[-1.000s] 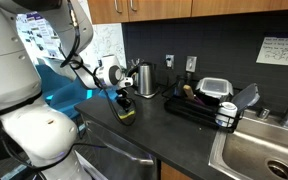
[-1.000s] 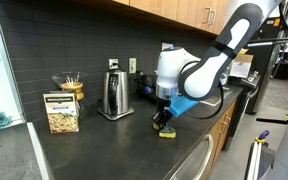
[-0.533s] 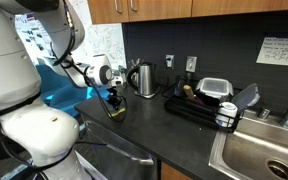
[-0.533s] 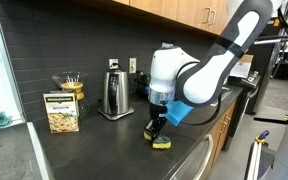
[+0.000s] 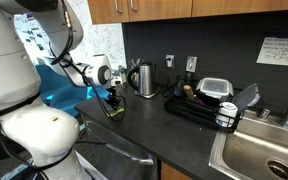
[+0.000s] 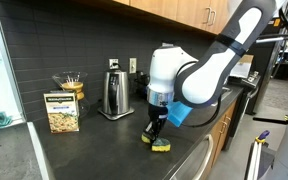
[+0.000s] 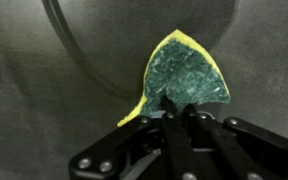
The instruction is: Clean the counter
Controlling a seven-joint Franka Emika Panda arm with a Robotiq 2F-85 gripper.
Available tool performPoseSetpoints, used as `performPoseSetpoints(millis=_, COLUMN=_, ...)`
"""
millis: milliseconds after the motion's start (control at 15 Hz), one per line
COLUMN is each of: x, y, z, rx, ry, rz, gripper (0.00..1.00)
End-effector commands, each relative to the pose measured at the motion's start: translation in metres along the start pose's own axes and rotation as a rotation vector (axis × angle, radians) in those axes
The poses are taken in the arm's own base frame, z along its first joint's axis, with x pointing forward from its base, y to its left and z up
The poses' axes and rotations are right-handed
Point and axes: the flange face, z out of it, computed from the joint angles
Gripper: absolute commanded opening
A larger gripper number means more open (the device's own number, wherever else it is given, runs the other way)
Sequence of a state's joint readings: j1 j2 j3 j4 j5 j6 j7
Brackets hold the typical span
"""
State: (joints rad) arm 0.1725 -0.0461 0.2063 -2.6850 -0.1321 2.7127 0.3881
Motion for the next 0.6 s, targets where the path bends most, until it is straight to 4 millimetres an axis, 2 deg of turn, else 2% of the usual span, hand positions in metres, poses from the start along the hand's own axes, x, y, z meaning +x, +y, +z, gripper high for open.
performPoseSetpoints(millis=0, x=-0.010, y=0.020, z=0.001, rx=0.002, ry=-0.025, rz=0.020, gripper=0.03)
performPoseSetpoints(millis=267, x=-0.013, y=0.042, z=0.001, rx=-0.012, ry=-0.033, rz=0.070, gripper=0.03)
performPoseSetpoints(millis=533, x=-0.017, y=0.079, z=0.004, rx=-0.044, ry=-0.044, rz=0.143, gripper=0.03)
